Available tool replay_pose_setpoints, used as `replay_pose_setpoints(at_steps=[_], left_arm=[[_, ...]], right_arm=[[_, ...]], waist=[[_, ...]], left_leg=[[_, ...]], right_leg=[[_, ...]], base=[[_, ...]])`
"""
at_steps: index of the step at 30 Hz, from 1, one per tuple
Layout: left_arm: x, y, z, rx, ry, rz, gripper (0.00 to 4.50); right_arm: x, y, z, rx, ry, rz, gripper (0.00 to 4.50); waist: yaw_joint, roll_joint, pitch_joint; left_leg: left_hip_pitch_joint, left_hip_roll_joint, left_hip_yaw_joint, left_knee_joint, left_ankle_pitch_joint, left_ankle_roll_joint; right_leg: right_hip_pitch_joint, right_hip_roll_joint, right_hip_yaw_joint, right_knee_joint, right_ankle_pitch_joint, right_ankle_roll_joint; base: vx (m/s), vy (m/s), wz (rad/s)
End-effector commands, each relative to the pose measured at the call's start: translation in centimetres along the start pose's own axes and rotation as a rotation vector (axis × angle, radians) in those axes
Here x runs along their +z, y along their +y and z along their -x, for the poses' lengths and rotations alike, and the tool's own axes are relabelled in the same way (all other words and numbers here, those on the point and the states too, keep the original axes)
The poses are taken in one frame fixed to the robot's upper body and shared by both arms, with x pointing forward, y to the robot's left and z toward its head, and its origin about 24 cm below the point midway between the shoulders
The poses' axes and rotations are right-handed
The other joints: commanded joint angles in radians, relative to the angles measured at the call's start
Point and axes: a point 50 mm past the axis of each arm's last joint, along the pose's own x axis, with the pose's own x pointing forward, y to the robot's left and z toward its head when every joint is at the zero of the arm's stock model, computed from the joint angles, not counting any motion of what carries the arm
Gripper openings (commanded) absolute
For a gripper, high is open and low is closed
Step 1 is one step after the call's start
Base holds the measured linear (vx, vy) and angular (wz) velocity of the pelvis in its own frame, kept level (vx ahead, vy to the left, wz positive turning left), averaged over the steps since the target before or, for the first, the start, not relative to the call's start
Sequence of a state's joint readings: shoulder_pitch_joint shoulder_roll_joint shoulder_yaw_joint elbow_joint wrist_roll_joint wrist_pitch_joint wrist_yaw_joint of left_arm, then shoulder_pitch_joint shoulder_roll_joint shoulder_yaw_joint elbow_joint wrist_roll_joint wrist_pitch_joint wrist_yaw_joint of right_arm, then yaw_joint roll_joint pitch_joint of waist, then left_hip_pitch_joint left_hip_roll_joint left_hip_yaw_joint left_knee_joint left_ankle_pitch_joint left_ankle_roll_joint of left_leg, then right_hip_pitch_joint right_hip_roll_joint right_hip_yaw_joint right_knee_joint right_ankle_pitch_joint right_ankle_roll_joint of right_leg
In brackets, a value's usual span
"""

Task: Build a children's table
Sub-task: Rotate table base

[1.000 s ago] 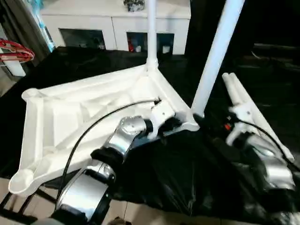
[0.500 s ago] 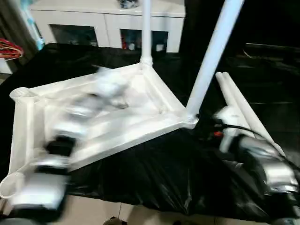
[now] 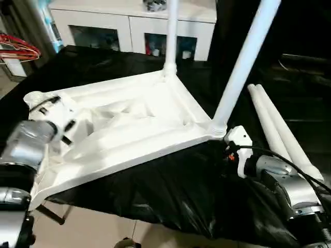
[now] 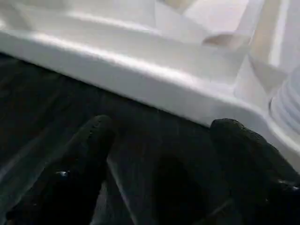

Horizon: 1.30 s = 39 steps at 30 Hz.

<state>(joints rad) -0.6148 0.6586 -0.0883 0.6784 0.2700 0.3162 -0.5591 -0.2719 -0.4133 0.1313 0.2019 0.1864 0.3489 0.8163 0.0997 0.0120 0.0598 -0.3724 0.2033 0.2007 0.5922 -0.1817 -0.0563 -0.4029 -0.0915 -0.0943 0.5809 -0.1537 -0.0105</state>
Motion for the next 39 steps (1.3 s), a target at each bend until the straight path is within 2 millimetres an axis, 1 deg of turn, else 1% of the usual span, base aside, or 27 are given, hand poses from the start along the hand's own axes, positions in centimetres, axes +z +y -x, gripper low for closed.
replay_pose_setpoints(at_steps=[1, 3, 4, 6, 8, 9, 11, 13, 16, 17, 21, 22, 23, 24, 25, 26, 27, 28, 30, 31, 32, 33, 35, 36, 37, 38, 39], left_arm=[[-0.2, -0.9, -0.1, -0.064, 0.028, -0.026, 0.4], [-0.4, -1.7, -0.3, -0.121, 0.039, -0.042, 0.25], [-0.3, -2.0, -0.3, -0.141, 0.04, -0.052, 0.14], [-0.1, -2.4, -0.2, -0.176, 0.042, -0.061, 0.01], [0.2, -2.8, -0.1, -0.224, 0.038, -0.065, 0.0], [0.4, -3.2, 0.0, -0.266, 0.033, -0.07, 0.0], [0.6, -3.7, 0.1, -0.319, 0.027, -0.089, 0.0], [1.0, -4.7, 0.4, -0.429, 0.011, -0.127, 0.0], [1.8, -5.9, 0.8, -0.535, -0.037, -0.119, 0.0], [2.1, -6.3, 0.9, -0.564, -0.057, -0.127, 0.0], [3.1, -7.7, 1.1, -0.639, -0.108, -0.16, 0.0], [3.9, -8.8, 1.2, -0.692, -0.145, -0.16, 0.0], [3.9, -8.8, 1.2, -0.692, -0.145, -0.16, 0.0], [4.9, -10.1, 1.3, -0.748, -0.193, -0.154, 0.0], [5.3, -10.5, 1.4, -0.765, -0.211, -0.155, 0.0], [6.1, -11.3, 1.4, -0.79, -0.245, -0.161, 0.0], [6.1, -11.3, 1.4, -0.79, -0.245, -0.161, 0.0], [7.0, -12.1, 1.3, -0.803, -0.282, -0.169, 0.0], [8.0, -12.6, 1.0, -0.8, -0.321, -0.163, 0.0], [8.6, -12.9, 0.8, -0.801, -0.344, -0.153, 0.0], [9.1, -13.1, 0.6, -0.802, -0.359, -0.147, 0.0], [9.1, -13.1, 0.6, -0.802, -0.359, -0.147, 0.0], [9.9, -13.4, 0.1, -0.788, -0.385, -0.127, 0.0], [9.9, -13.4, 0.1, -0.788, -0.385, -0.127, 0.0], [10.9, -13.6, -0.8, -0.723, -0.402, -0.104, 0.0], [11.2, -13.7, -1.2, -0.694, -0.405, -0.097, 0.0], [11.2, -13.7, -1.2, -0.694, -0.405, -0.097, 0.0]], right_arm=[[0.2, -0.6, -0.2, -0.043, 0.041, 0.038, 3.31], [0.1, -1.0, -1.2, -0.091, 0.061, 0.05, 3.18], [0.2, -1.0, -1.8, -0.108, 0.064, 0.057, 3.04], [0.4, -0.9, -2.7, -0.121, 0.066, 0.059, 2.91], [0.6, -0.9, -3.5, -0.128, 0.062, 0.061, 2.85], [0.9, -0.9, -4.2, -0.138, 0.055, 0.061, 2.67], [1.1, -0.9, -4.9, -0.145, 0.046, 0.057, 2.48], [1.5, -1.1, -6.1, -0.165, 0.041, 0.06, 2.36], [1.9, -1.5, -6.8, -0.195, 0.035, 0.051, 2.07], [1.9, -1.6, -6.9, -0.202, 0.034, 0.049, 2.01], [2.2, -1.9, -7.2, -0.217, 0.03, 0.053, 1.69], [2.3, -1.9, -7.4, -0.22, 0.026, 0.059, 1.64], [2.3, -1.9, -7.4, -0.22, 0.026, 0.059, 1.49], [2.4, -1.9, -7.5, -0.218, 0.02, 0.063, 1.49], [2.4, -1.9, -7.5, -0.218, 0.018, 0.065, 1.41], [2.3, -2.0, -7.5, -0.215, 0.016, 0.067, 1.29], [2.3, -2.0, -7.5, -0.215, 0.016, 0.067, 1.19], [2.3, -2.0, -7.6, -0.211, 0.013, 0.069, 1.1], [2.2, -2.0, -7.5, -0.209, 0.012, 0.072, 1.04], [2.1, -2.1, -7.5, -0.208, 0.011, 0.072, 0.77], [2.1, -2.1, -7.5, -0.207, 0.01, 0.071, 0.77], [2.1, -2.1, -7.5, -0.207, 0.01, 0.071, 0.7], [2.1, -2.3, -7.4, -0.213, 0.008, 0.076, 0.58], [2.1, -2.3, -7.4, -0.213, 0.008, 0.076, 0.44], [2.2, -2.6, -7.2, -0.231, -0.003, 0.081, 0.32], [2.3, -2.7, -7.0, -0.237, -0.01, 0.082, 0.32], [2.3, -2.7, -7.0, -0.237, -0.01, 0.082, 0.2]], waist=[[-0.006, 0.006, -0.068], [-0.013, 0.012, -0.069], [-0.017, 0.009, -0.07], [-0.021, 0.009, -0.071], [-0.023, 0.011, -0.072], [-0.023, 0.018, -0.073], [-0.025, 0.018, -0.075], [-0.028, 0.023, -0.075], [-0.031, 0.022, -0.075], [-0.032, 0.016, -0.074], [-0.028, 0.017, -0.074], [-0.026, 0.014, -0.073], [-0.026, 0.011, -0.072], [-0.026, 0.007, -0.072], [-0.024, 0.008, -0.073], [-0.026, 0.007, -0.071], [-0.025, 0.007, -0.07], [-0.027, 0.005, -0.07], [-0.03, 0.003, -0.07], [-0.03, 0.007, -0.07], [-0.033, 0.002, -0.072], [-0.035, 0.002, -0.072], [-0.046, 0.006, -0.073], [-0.046, 0.004, -0.075], [-0.051, 0.004, -0.074], [-0.049, 0.011, -0.076], [-0.049, 0.008, -0.078]], left_leg=[[0.023, 0.032, -0.025, -0.079, -0.273, -0.017], [0.023, 0.03, -0.025, -0.078, -0.27, -0.021], [0.022, 0.03, -0.027, -0.078, -0.272, -0.025], [0.021, 0.03, -0.027, -0.077, -0.266, -0.024], [0.023, 0.031, -0.026, -0.075, -0.266, -0.023], [0.025, 0.031, -0.026, -0.075, -0.263, -0.024], [0.025, 0.031, -0.025, -0.075, -0.249, -0.03], [0.025, 0.032, -0.026, -0.075, -0.254, -0.037], [0.028, 0.031, -0.022, -0.074, -0.262, -0.042], [0.026, 0.031, -0.021, -0.074, -0.258, -0.039], [0.028, 0.032, -0.019, -0.074, -0.255, -0.036], [0.027, 0.032, -0.019, -0.074, -0.255, -0.035], [0.026, 0.031, -0.019, -0.074, -0.254, -0.033], [0.025, 0.031, -0.018, -0.074, -0.256, -0.032], [0.025, 0.031, -0.019, -0.072, -0.255, -0.032], [0.026, 0.031, -0.017, -0.072, -0.259, -0.029], [0.025, 0.031, -0.018, -0.072, -0.26, -0.029], [0.023, 0.03, -0.018, -0.072, -0.262, -0.026], [0.024, 0.03, -0.019, -0.072, -0.27, -0.023], [0.022, 0.028, -0.02, -0.072, -0.271, -0.021], [0.021, 0.026, -0.02, -0.07, -0.265, -0.019], [0.018, 0.026, -0.021, -0.07, -0.26, -0.015], [0.014, 0.023, -0.021, -0.068, -0.255, -0.008], [0.016, 0.022, -0.02, -0.066, -0.252, -0.006], [0.011, 0.022, -0.02, -0.066, -0.245, 0.002], [0.018, 0.018, -0.017, -0.062, -0.25, 0.006], [0.019, 0.02, -0.018, -0.061, -0.247, 0.007]], right_leg=[[0.038, -0.064, 0.051, -0.064, -0.33, -0.163], [0.035, -0.065, 0.051, -0.066, -0.338, -0.17], [0.038, -0.065, 0.05, -0.065, -0.337, -0.173], [0.039, -0.066, 0.051, -0.063, -0.322, -0.18], [0.037, -0.064, 0.052, -0.061, -0.298, -0.195], [0.037, -0.063, 0.052, -0.058, -0.279, -0.203], [0.039, -0.06, 0.052, -0.05, -0.224, -0.222], [0.038, -0.059, 0.051, -0.045, -0.199, -0.237], [0.039, -0.061, 0.054, -0.043, -0.189, -0.254], [0.041, -0.061, 0.054, -0.043, -0.188, -0.256], [0.042, -0.06, 0.055, -0.042, -0.198, -0.25], [0.043, -0.061, 0.055, -0.043, -0.208, -0.245], [0.044, -0.061, 0.056, -0.044, -0.222, -0.24], [0.044, -0.061, 0.056, -0.045, -0.232, -0.237], [0.044, -0.065, 0.056, -0.046, -0.252, -0.235], [0.042, -0.063, 0.057, -0.05, -0.271, -0.232], [0.042, -0.063, 0.057, -0.051, -0.28, -0.228], [0.044, -0.063, 0.057, -0.053, -0.294, -0.221], [0.043, -0.062, 0.056, -0.056, -0.318, -0.21], [0.044, -0.062, 0.054, -0.057, -0.326, -0.206], [0.046, -0.061, 0.054, -0.057, -0.321, -0.204], [0.046, -0.059, 0.053, -0.057, -0.318, -0.204], [0.049, -0.057, 0.05, -0.058, -0.308, -0.206], [0.048, -0.057, 0.05, -0.058, -0.304, -0.207], [0.051, -0.057, 0.05, -0.059, -0.294, -0.212], [0.046, -0.052, 0.049, -0.062, -0.287, -0.21], [0.047, -0.052, 0.05, -0.059, -0.273, -0.215]], base=[[0.0, 0.0, 0.0], [0.0, 0.0, 0.0], [0.0, 0.0, 0.0], [0.0, 0.0, 0.0], [0.0, 0.0, 0.0], [0.0, 0.0, 0.0], [0.0, 0.0, 0.0], [0.0, 0.0, 0.0], [0.0, 0.0, 0.0], [0.0, 0.0, 0.0], [0.0, 0.0, 0.0], [0.0, 0.0, 0.0], [0.0, 0.0, 0.0], [0.0, 0.0, 0.0], [0.0, 0.0, 0.0], [0.0, 0.0, 0.0], [0.0, 0.0, 0.0], [0.0, 0.0, 0.0], [0.0, 0.0, 0.0], [0.0, 0.0, 0.0], [0.0, 0.0, 0.0], [0.0, 0.0, 0.0], [0.0, 0.0, 0.0], [0.0, 0.0, 0.0], [0.0, 0.0, 0.0], [0.0, 0.0, 0.0], [0.0, 0.0, 0.0]])
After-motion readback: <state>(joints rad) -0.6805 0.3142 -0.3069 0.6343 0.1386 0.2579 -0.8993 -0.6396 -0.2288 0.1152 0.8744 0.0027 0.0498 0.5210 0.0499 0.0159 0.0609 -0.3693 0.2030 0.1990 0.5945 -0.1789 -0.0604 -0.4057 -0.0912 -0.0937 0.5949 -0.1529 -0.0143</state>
